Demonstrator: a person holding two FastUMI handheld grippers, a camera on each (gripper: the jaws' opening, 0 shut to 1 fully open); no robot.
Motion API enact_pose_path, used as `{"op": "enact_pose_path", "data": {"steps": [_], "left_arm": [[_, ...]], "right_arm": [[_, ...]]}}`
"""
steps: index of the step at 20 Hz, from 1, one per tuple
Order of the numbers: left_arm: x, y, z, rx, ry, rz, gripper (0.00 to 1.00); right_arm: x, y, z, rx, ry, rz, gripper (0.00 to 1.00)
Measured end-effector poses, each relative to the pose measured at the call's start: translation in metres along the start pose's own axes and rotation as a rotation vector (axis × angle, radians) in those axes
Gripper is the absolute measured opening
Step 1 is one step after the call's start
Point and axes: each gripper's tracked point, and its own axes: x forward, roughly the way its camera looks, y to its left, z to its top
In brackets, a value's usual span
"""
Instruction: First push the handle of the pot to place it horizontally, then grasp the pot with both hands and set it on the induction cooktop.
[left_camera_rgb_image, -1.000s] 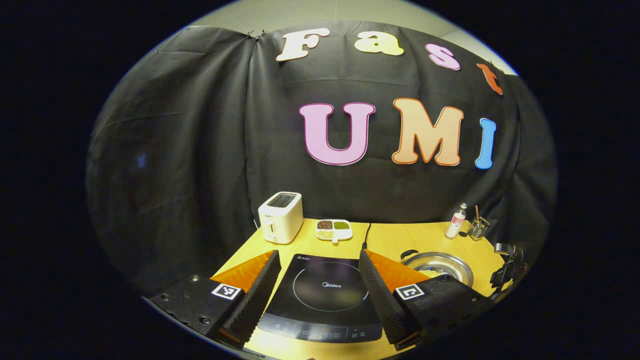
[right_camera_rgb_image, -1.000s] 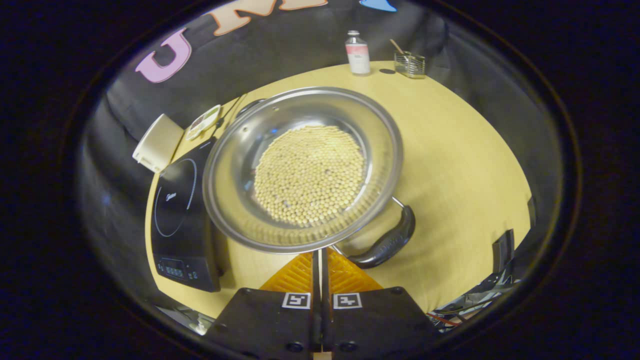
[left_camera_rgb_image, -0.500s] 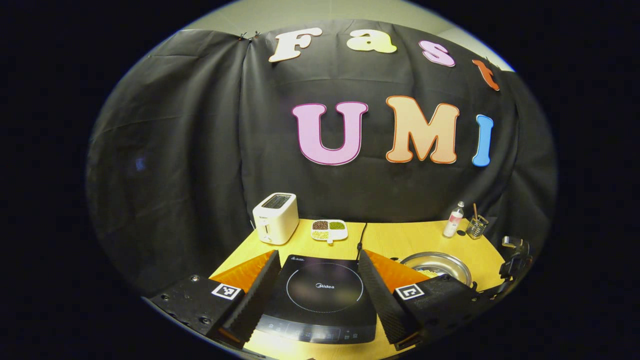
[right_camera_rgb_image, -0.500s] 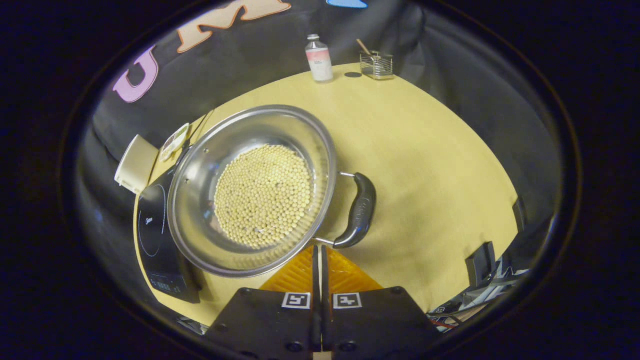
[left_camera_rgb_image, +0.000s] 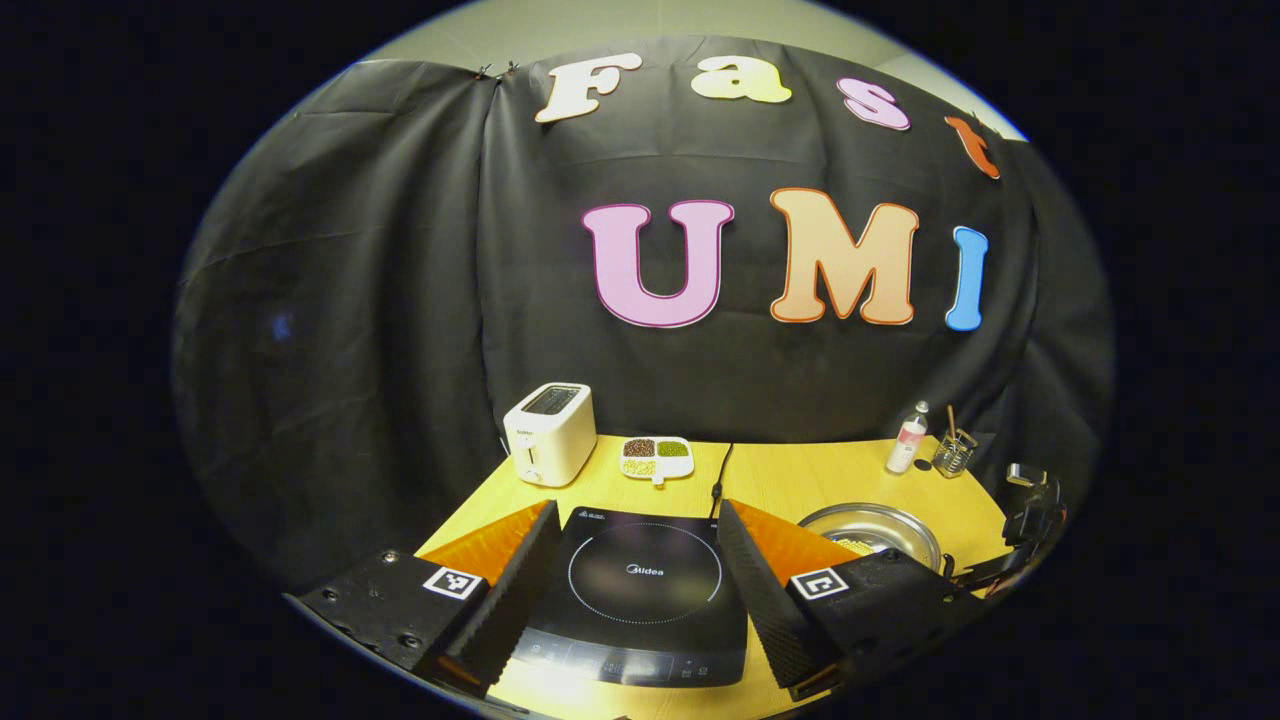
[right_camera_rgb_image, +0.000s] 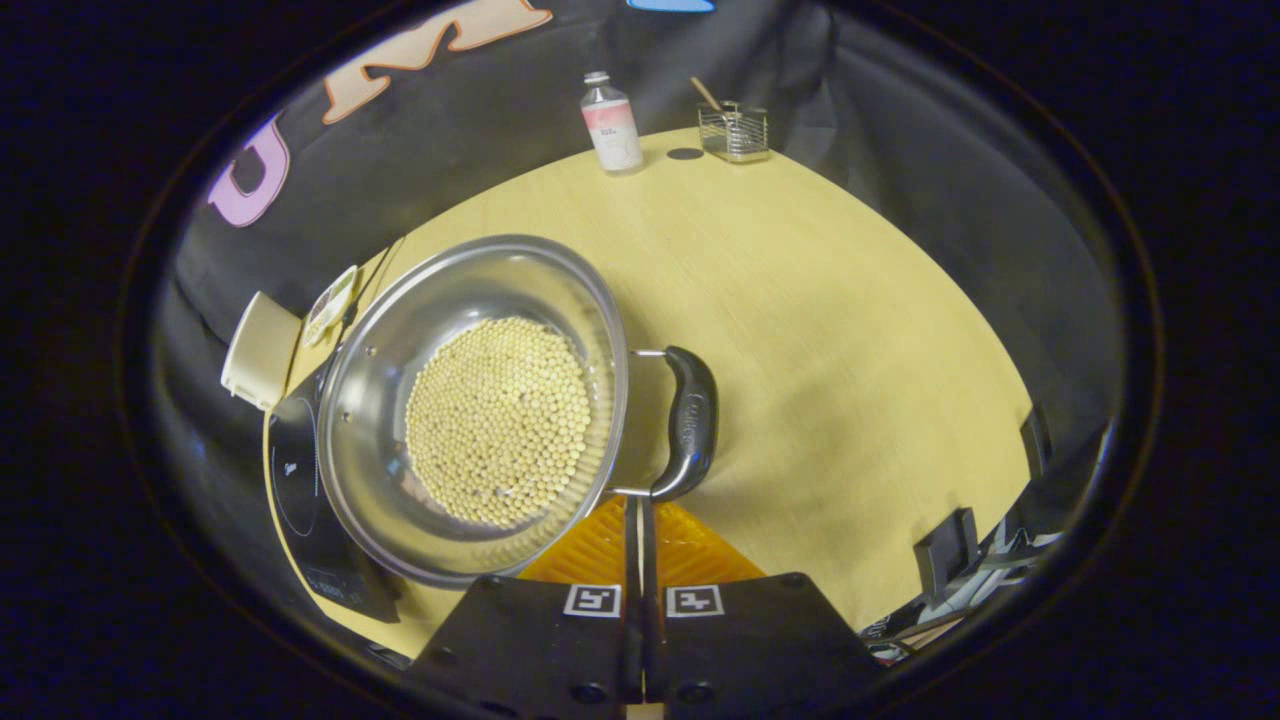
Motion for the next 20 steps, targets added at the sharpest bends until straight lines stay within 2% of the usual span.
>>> {"op": "enact_pose_path", "data": {"steps": [1, 8, 9, 10, 14, 18, 20], "left_arm": [[0.000, 0.001, 0.000, -0.001, 0.001, 0.005, 0.96], [0.001, 0.001, -0.006, -0.010, 0.027, 0.034, 0.96], [0.003, 0.000, -0.007, -0.016, 0.029, 0.035, 0.93], [0.003, -0.002, -0.008, -0.022, 0.034, 0.034, 0.96], [0.007, -0.011, -0.014, -0.037, 0.053, 0.030, 0.94], [0.013, -0.021, -0.024, -0.040, 0.084, 0.022, 0.96], [0.016, -0.028, -0.028, -0.042, 0.098, 0.014, 0.96]], "right_arm": [[0.002, -0.002, 0.004, 0.001, -0.002, -0.002, 0.00], [0.013, -0.008, 0.027, 0.001, -0.013, -0.002, 0.02], [0.013, -0.010, 0.030, -0.005, -0.014, -0.001, 0.02], [0.015, -0.011, 0.032, -0.008, -0.015, -0.001, 0.02], [0.023, -0.018, 0.048, -0.028, -0.027, -0.016, 0.02], [0.027, -0.017, 0.061, -0.045, -0.025, -0.002, 0.04], [0.027, -0.017, 0.063, -0.071, -0.024, -0.001, 0.00]]}}
